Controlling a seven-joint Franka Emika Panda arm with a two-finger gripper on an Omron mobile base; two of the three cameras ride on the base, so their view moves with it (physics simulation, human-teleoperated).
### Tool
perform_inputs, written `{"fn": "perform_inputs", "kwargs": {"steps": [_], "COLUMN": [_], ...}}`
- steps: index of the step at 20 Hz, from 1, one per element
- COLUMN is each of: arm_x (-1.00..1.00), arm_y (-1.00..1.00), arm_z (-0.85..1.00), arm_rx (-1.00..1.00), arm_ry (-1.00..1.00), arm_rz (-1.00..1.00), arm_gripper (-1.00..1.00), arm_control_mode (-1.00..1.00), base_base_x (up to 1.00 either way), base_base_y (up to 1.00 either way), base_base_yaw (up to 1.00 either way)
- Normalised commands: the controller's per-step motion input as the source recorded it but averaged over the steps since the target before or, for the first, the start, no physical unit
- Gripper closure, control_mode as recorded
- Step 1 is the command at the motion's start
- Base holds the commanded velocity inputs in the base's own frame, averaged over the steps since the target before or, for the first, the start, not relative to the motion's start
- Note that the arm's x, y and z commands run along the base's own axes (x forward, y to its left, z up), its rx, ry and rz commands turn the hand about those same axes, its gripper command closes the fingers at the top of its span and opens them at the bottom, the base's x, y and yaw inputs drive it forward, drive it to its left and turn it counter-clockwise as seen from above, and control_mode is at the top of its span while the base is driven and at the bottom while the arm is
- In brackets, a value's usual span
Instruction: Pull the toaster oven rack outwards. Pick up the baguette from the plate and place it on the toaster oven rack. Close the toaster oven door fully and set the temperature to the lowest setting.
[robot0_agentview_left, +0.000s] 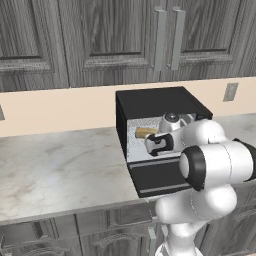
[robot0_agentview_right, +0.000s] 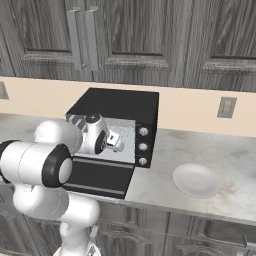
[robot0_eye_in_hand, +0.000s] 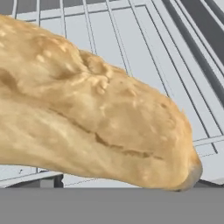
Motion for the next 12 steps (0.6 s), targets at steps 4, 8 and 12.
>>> {"fn": "perform_inputs", "kwargs": {"steps": [4, 8, 12], "arm_x": [0.16, -0.13, -0.71], "arm_y": [0.00, 0.00, 0.00], "arm_z": [0.00, 0.11, 0.59], "arm_rx": [0.00, 0.00, 0.00], "arm_ry": [0.00, -0.06, -0.17], "arm_rz": [-0.01, 0.00, -0.03], "arm_gripper": [-1.00, -1.00, -1.00], "arm_control_mode": [-1.00, -1.00, -1.00], "base_base_x": [0.00, 0.00, 0.00], "base_base_y": [0.00, 0.00, 0.00], "base_base_yaw": [0.00, 0.00, 0.00]}}
